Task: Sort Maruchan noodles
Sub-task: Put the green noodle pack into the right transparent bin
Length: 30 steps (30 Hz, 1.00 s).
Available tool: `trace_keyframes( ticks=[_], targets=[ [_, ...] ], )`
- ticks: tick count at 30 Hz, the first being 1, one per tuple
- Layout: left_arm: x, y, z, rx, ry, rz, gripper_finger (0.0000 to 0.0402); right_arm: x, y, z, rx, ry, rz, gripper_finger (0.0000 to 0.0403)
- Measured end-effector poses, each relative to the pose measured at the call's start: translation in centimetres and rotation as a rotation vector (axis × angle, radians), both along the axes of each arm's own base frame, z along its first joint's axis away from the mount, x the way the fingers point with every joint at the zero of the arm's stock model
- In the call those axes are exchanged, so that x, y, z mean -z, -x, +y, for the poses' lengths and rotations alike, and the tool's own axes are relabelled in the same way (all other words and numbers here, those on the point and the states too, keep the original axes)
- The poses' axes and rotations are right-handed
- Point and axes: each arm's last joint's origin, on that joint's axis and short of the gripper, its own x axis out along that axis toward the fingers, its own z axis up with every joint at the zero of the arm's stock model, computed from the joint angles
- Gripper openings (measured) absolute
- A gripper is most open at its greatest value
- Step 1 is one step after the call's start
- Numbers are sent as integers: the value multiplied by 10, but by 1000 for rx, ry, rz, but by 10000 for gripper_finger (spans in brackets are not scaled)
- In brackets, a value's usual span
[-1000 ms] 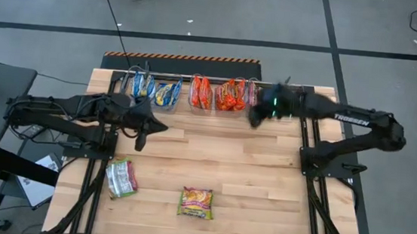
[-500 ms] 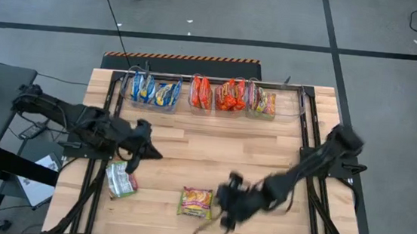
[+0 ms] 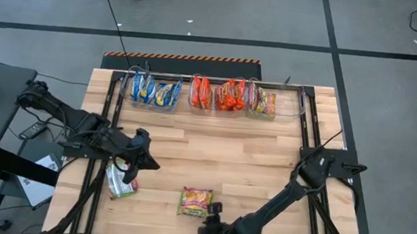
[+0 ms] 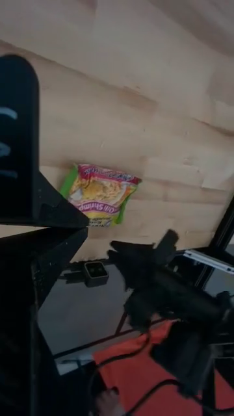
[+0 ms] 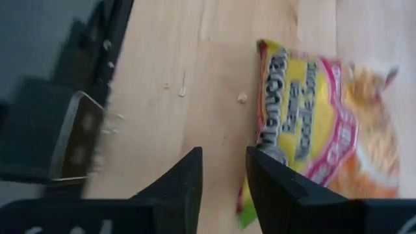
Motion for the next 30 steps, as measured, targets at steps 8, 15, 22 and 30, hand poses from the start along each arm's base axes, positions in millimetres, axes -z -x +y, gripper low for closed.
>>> trace_keyframes(
  ticks=[8, 15, 22, 30],
  targets=[
    [0, 1, -2, -34, -8, -7, 15, 1, -15, -1, -176, 264, -52, 158],
    [0, 1, -1, -41, -68, -27, 15, 5, -35, -24, -307, 318, 9, 159],
    [0, 1, 0, -46, -111, -41, 15, 19, -48, -33, -558, 359, 79, 158],
    [0, 1, 0, -48, -117, -35, 15, 20, -47, -38, -572, 370, 112, 158]
  ],
)
